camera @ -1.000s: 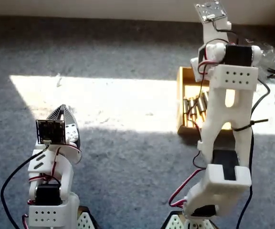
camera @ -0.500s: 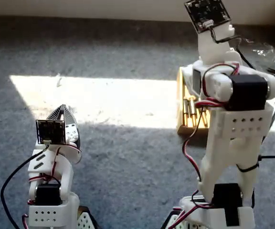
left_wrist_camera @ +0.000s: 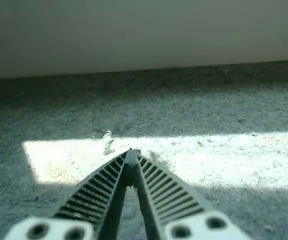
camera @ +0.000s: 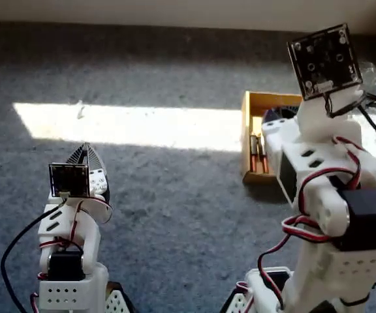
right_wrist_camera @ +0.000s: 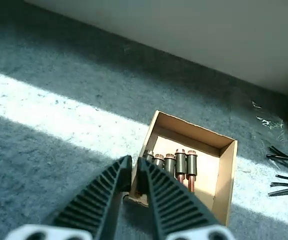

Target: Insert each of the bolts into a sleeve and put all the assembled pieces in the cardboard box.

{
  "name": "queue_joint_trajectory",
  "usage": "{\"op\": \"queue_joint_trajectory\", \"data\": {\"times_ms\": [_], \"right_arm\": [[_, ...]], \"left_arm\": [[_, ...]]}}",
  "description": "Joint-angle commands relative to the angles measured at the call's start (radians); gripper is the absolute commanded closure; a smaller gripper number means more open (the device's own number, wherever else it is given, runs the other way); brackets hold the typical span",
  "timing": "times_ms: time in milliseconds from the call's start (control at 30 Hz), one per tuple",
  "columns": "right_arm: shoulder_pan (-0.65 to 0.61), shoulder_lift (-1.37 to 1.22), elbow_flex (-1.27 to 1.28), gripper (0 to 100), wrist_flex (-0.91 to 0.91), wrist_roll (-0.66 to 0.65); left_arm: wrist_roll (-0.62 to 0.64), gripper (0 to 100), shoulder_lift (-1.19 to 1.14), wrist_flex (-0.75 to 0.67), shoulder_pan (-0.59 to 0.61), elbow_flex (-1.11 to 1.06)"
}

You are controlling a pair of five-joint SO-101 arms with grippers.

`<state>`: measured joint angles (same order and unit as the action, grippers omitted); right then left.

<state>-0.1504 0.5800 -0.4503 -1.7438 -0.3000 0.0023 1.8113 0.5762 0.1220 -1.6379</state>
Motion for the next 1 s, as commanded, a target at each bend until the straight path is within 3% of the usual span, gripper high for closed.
{"op": "queue_joint_trajectory", "data": {"times_ms": [0, 467, 967], "right_arm": [[-0.012, 0.117, 0.13, 99.0, 0.036, 0.011], [-0.008, 0.688, 0.855, 99.0, 0.318, 0.011], [0.125, 0.947, 1.132, 99.0, 0.326, 0.011]], "left_arm": [[-0.003, 100, 0.01, -0.021, 0.004, 0.015], [-0.008, 100, 0.01, -0.02, 0.012, 0.007], [-0.005, 100, 0.01, -0.014, 0.012, 0.005]]}}
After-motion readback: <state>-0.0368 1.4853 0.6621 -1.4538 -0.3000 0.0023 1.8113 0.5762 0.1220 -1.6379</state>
